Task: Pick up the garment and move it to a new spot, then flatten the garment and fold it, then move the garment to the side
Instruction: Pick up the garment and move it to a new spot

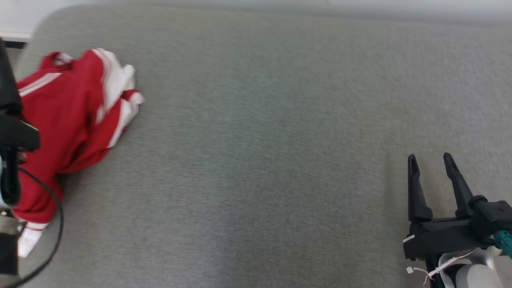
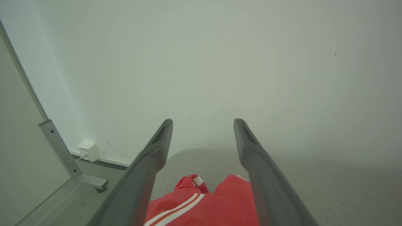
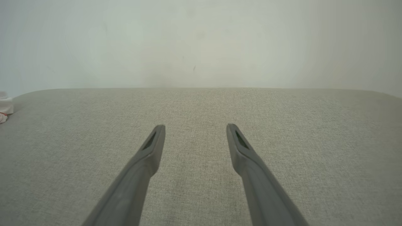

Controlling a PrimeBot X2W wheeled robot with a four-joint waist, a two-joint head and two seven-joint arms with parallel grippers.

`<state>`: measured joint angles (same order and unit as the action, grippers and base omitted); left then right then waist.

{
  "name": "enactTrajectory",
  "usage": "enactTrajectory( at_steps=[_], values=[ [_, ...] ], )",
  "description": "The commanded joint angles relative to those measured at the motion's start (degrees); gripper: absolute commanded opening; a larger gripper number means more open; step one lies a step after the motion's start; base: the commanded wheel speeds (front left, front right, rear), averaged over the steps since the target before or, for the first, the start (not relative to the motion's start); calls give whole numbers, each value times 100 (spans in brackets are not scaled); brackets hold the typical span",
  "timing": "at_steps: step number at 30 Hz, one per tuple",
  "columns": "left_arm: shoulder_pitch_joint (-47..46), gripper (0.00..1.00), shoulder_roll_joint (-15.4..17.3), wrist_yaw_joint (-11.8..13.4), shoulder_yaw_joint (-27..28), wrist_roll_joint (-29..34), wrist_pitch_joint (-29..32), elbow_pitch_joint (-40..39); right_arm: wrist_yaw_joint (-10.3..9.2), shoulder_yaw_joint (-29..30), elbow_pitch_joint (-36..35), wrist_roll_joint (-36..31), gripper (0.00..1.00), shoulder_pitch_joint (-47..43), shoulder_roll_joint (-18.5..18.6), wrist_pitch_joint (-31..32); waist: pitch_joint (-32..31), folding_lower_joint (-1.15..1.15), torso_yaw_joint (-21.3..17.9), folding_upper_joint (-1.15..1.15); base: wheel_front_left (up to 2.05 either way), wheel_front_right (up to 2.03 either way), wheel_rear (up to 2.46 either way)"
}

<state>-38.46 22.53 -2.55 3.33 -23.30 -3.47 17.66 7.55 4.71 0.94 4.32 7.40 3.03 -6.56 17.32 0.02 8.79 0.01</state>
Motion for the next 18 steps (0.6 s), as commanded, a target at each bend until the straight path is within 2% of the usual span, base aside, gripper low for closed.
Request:
enactTrajectory(
  at_steps=[1, 10, 18],
  values=[
    [-277, 100, 126, -40, 15, -9, 54, 337, -12, 38, -48, -42, 100, 88, 37, -17, 586, -2, -566, -1, 0, 0, 0],
    [-672, 100, 311, -216, -221, -3, 417, 1554, -12, 105, -112, -6, 100, 117, 64, -56, 759, -2, -666, -1, 0, 0, 0],
    [-804, 100, 411, -365, -586, -89, 1341, 2546, -12, 94, -89, -39, 100, 137, 45, -41, 687, -2, -640, -1, 0, 0, 0]
  ],
)
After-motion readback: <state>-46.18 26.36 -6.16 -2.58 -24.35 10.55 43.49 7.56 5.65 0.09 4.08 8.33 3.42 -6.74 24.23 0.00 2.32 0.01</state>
